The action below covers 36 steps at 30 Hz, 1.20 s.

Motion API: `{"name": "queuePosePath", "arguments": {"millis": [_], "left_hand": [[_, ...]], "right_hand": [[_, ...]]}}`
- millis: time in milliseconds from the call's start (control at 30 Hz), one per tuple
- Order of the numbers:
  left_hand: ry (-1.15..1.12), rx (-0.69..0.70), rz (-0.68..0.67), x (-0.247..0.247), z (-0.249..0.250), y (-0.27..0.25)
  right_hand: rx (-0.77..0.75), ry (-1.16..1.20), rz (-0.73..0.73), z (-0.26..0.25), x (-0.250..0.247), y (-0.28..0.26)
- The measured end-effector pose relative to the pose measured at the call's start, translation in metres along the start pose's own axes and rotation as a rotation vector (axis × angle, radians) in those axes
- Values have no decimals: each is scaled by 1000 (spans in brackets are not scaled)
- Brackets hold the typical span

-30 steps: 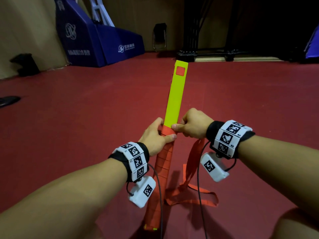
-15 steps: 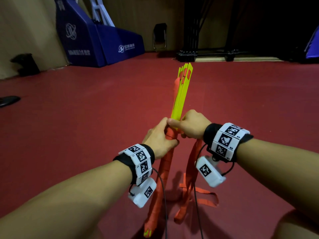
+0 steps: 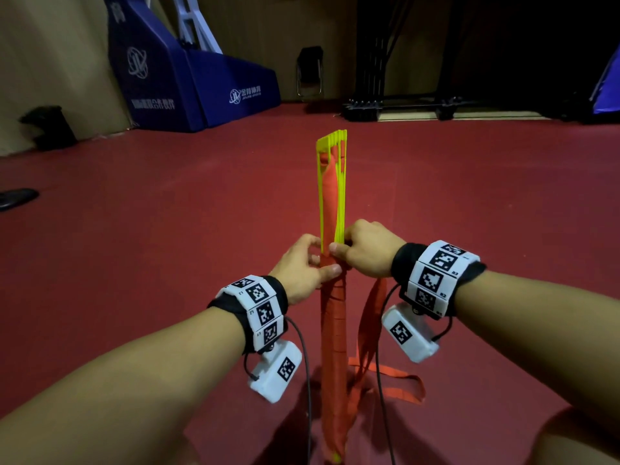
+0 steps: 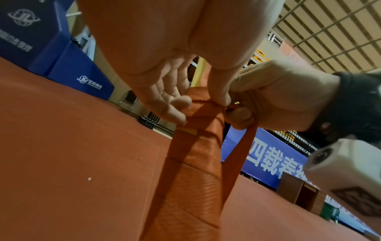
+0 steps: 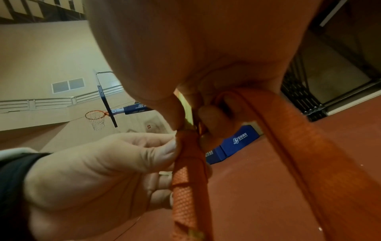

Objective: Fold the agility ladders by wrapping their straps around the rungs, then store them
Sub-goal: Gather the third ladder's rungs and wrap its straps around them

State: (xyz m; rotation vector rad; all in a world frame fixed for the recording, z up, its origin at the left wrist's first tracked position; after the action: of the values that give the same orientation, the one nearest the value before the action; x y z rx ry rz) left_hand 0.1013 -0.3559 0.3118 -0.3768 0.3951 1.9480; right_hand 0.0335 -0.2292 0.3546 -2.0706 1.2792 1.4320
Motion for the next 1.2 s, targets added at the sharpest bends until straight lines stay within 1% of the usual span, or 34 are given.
{"name": "queuePosePath", "arguments": {"millis": [100,200,367,533,633,767,967,1033,1100,1200], "left_hand": [[55,35,-4,-3,6,-5],[125,9,10,-2,-4,-1],[257,73,16,-1,4,-2],[390,103,32,-2,9,-4],[402,126,52,-4,9,-2],[387,131,68,-5,12,-3],[415,153,96,-1,14,-4],[434,146,104,-1,13,-4],[443,166,83,1,12,-5],[451,178,54,3,14,-5]], "right_hand": [[14,9,23,0,-4,1],[39,-8,9,0,-6,1],[90,-20,-14,0,-3,1],[134,-32,-5,7,-4,2],[120,-37,0,7,-6,1],[80,-7,-32,3,-9,-3],[116,97,-1,-8,-7,-7],[105,90,13,-10,-5,-8],[83,45,38,-10,-5,-10],[91,51,60,-10,-4,-11]]}}
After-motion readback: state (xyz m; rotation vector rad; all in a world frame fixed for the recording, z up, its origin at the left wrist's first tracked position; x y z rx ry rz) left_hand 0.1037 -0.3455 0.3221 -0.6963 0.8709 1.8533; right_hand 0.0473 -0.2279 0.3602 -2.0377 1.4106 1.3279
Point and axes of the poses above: each hand's wrist, its own y-axis towards the middle knuckle, its own x-axis out of the palm, z = x × y, the point moved 4 cm from there along y, towards the middle knuckle, and after that the axes turned 12 degrees about z, right-handed, at the moved point
